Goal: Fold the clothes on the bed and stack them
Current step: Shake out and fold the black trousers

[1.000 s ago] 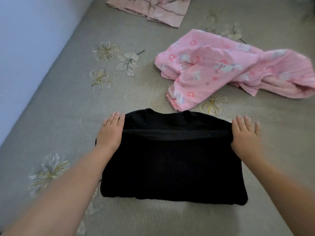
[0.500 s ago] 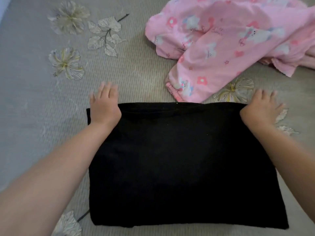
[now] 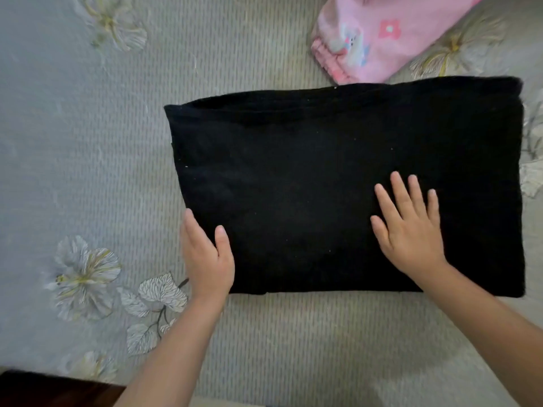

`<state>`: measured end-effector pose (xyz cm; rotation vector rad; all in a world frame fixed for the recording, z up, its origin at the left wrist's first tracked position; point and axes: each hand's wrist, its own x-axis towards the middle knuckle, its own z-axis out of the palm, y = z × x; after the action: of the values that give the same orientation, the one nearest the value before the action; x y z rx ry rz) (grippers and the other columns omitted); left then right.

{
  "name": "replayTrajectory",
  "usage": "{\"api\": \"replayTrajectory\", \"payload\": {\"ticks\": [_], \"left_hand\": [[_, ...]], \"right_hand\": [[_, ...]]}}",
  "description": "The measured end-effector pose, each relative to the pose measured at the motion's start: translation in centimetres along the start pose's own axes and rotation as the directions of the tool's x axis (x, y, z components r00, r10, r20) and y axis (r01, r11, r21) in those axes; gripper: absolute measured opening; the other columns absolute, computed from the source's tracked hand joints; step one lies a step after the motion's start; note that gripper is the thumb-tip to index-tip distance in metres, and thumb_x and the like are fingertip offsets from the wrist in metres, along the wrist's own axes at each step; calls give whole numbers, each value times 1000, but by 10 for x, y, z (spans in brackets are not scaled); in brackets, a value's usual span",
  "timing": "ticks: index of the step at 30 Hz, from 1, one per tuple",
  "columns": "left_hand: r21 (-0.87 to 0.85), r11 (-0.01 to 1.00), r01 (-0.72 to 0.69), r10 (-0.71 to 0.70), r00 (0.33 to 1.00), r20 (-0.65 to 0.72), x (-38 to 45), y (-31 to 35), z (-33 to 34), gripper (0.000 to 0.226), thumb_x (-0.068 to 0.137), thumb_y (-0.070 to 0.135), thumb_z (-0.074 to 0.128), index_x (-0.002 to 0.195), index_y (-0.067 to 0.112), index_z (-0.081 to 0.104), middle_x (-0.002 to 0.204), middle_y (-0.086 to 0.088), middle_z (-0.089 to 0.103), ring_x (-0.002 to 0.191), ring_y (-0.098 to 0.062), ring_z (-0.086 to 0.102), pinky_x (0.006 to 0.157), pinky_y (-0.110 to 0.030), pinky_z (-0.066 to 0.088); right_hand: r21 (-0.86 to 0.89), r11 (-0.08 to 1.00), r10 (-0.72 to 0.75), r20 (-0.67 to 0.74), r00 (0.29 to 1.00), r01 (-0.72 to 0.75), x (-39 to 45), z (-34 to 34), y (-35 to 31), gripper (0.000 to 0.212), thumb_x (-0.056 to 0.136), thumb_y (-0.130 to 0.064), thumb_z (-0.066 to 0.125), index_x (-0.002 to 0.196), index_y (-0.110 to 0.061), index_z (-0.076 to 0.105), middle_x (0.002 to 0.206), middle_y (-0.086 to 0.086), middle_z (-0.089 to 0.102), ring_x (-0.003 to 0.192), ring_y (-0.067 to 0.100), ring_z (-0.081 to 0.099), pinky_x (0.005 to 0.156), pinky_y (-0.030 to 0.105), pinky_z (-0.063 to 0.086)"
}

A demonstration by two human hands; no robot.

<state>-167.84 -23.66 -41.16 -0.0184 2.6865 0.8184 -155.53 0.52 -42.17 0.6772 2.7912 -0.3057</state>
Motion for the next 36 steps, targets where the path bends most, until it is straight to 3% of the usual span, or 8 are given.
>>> {"api": "replayTrajectory", "payload": {"ticks": [4, 8, 10, 17, 20, 24, 30, 36], "left_hand": [[-231, 932, 280, -294, 956, -24, -19, -12, -7, 25, 96, 15, 38, 116, 5, 48, 104, -3, 55, 106, -25, 51, 88, -33, 40], [-250, 941, 227, -259, 960, -103, -36, -16, -16, 15, 97, 19, 39, 87, 9, 45, 70, 7, 41, 65, -10, 41, 60, -21, 34], [-239, 955, 177, -215, 966, -146, -35, -17, -21, 13, 97, 17, 37, 88, 9, 42, 69, 8, 39, 61, -5, 37, 55, -14, 32], [88, 982, 168, -162, 984, -71, -12, -41, -22, 27, 99, 20, 34, 105, -4, 46, 77, -10, 47, 70, -24, 44, 60, -31, 30], [233, 964, 126, -120, 992, -40, -3, -41, -22, 28, 99, 21, 31, 102, -3, 46, 71, -8, 46, 66, -25, 43, 57, -31, 28], [346, 934, 92, -92, 996, -16, -1, -31, -26, 28, 98, 16, 35, 117, -3, 43, 102, -23, 56, 84, -34, 52, 65, -39, 37], [461, 859, -222, 284, 956, -68, -26, 13, -9, 46, 90, 0, 47, 134, -7, 37, 138, -30, 33, 129, -43, 33, 106, -46, 28], [419, 562, -713, 584, 701, 409, -29, 104, 60, 46, 92, 5, 41, 138, 1, 35, 147, -20, 27, 139, -32, 20, 112, -41, 21]], "right_hand": [[1, 999, 37, 17, 999, -37, 1, 4, -2, 60, 89, -38, 22, 136, -6, 41, 145, 20, 33, 135, 41, 25, 108, 56, 15], [1, 999, 34, 23, 999, -34, 0, 6, 1, 52, 96, -35, 36, 142, -11, 31, 151, 15, 21, 140, 35, 14, 111, 53, 7], [7, 1000, 30, 34, 999, -30, 0, 5, 2, 52, 96, -31, 38, 143, -12, 28, 153, 14, 18, 141, 34, 10, 112, 52, 5], [27, 1000, 0, 170, 986, -5, 3, -7, 13, 52, 98, -35, 29, 146, -21, 15, 156, 4, 3, 143, 22, -3, 114, 41, -2], [103, 995, -24, 132, 991, 10, -10, -20, 30, 51, 97, -28, 36, 144, -13, 24, 154, 9, 14, 143, 25, 6, 114, 38, 6], [99, 991, 83, 24, 996, -85, -55, -21, 60, 49, 95, -29, 38, 135, -1, 41, 146, 22, 31, 137, 39, 22, 109, 52, 18], [179, 928, 335, -19, 942, -327, -78, -13, 70, 58, 90, -34, 33, 137, 0, 37, 146, 26, 27, 136, 43, 20, 106, 60, 15], [364, 601, 740, 85, 668, -712, -80, -9, 74, 48, 84, -29, 60, 121, -2, 46, 119, 23, 51, 113, 39, 43, 94, 49, 29]]}}
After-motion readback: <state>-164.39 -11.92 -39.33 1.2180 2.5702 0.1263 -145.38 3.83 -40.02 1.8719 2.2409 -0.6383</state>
